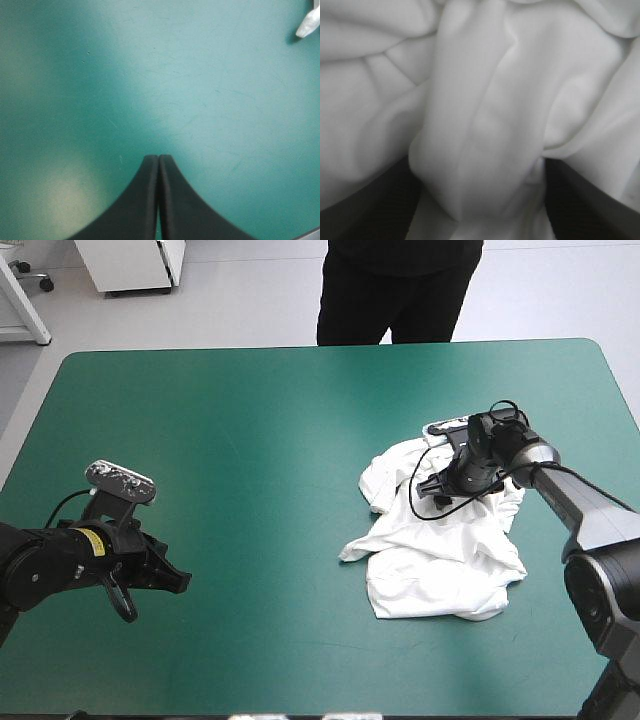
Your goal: Fold the cloth
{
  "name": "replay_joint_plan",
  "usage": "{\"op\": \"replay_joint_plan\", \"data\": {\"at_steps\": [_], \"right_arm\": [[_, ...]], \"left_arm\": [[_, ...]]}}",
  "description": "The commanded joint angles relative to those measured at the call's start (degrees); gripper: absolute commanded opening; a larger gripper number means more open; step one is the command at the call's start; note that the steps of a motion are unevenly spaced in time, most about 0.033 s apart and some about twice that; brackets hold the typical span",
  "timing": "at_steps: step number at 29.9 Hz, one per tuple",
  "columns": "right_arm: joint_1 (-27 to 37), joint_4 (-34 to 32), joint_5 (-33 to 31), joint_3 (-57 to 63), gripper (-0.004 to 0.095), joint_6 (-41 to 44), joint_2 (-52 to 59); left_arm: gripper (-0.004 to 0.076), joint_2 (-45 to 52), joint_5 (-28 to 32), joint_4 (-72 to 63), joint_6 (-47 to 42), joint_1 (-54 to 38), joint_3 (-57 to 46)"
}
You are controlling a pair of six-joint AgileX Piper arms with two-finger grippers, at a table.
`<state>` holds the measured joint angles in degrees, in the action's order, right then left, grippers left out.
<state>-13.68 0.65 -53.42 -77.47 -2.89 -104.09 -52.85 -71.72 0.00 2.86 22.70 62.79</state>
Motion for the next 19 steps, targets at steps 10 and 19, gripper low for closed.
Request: {"op": "replay_joint_plan", "data": {"at_steps": [10,19], "right_arm": [[-0.1,13.3,-5.2,-1.9,0.0121,-3.8,-5.3],[-6.6,15.5,-7.3,-4.2,-0.0017,-7.3,-3.7]], "left_arm": [[-0.0009,0.5,1.5,-0.4,-0.9,0.0,1.7],[-0.0009,0.5,1.5,-0.6,-0.9,0.0,1.7]]}}
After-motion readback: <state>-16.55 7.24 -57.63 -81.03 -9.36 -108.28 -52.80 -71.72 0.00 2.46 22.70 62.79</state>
